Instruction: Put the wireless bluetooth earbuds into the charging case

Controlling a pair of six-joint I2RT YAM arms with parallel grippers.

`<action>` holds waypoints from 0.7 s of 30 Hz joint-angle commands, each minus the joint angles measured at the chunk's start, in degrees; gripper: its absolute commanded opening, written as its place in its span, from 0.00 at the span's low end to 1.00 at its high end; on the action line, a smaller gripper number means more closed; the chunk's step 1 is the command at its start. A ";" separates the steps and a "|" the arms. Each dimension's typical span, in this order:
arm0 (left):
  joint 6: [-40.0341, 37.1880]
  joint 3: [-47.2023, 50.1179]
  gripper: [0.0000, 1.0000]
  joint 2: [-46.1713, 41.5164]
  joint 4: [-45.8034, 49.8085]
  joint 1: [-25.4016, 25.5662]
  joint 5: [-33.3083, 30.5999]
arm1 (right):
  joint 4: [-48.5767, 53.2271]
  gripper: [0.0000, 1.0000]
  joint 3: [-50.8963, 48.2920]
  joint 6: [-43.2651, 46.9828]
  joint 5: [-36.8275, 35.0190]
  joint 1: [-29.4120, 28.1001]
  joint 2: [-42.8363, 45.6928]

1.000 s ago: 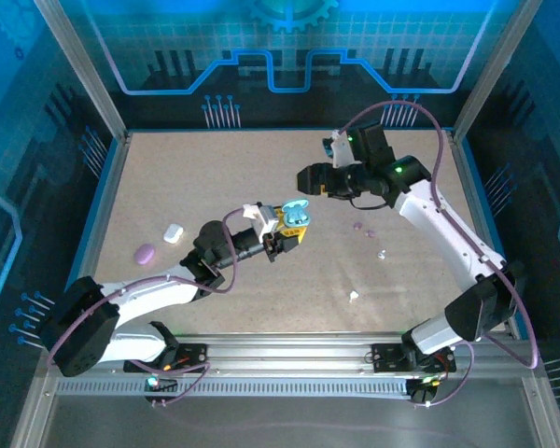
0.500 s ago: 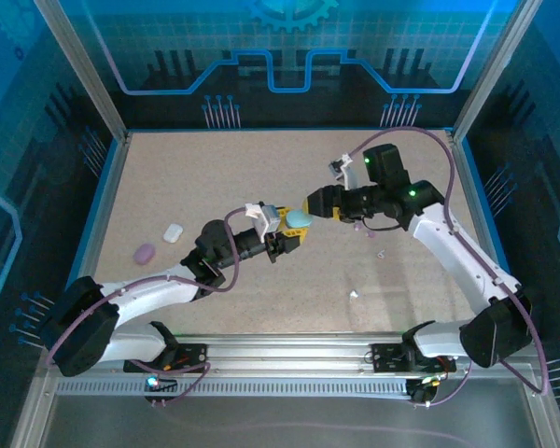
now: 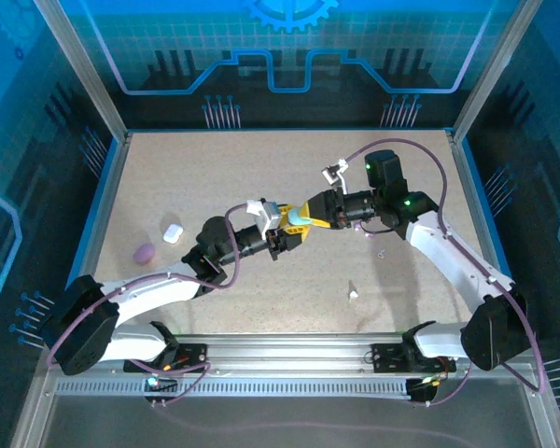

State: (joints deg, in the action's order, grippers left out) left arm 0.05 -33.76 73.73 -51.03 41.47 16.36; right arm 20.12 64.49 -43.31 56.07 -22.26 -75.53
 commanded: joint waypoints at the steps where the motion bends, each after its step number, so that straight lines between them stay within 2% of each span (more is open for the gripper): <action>1: 0.60 -2.63 0.38 0.69 -2.42 0.08 1.26 | -1.07 0.39 -0.64 -0.77 1.87 -0.06 0.03; 7: -0.95 -2.58 0.45 0.74 0.36 0.07 -0.45 | -1.74 0.24 -1.23 -2.36 -1.50 0.95 0.53; 9: -1.88 -2.72 0.50 0.58 2.84 0.01 -1.19 | -3.53 0.20 -1.77 -3.85 -2.10 1.25 1.04; 17: -4.21 -0.93 0.64 -0.40 6.25 -0.15 -3.27 | -8.83 0.17 -4.44 -8.70 -6.34 3.36 1.79; 21: -4.43 0.89 0.68 -2.11 7.40 -0.34 -5.44 | -10.59 0.18 -6.14 -9.46 -11.94 5.38 1.14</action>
State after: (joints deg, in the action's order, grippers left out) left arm -3.05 -34.24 73.78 -44.58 41.39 12.67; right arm 13.56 59.61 -51.07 49.54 -18.87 -74.96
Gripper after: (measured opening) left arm 0.668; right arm 0.291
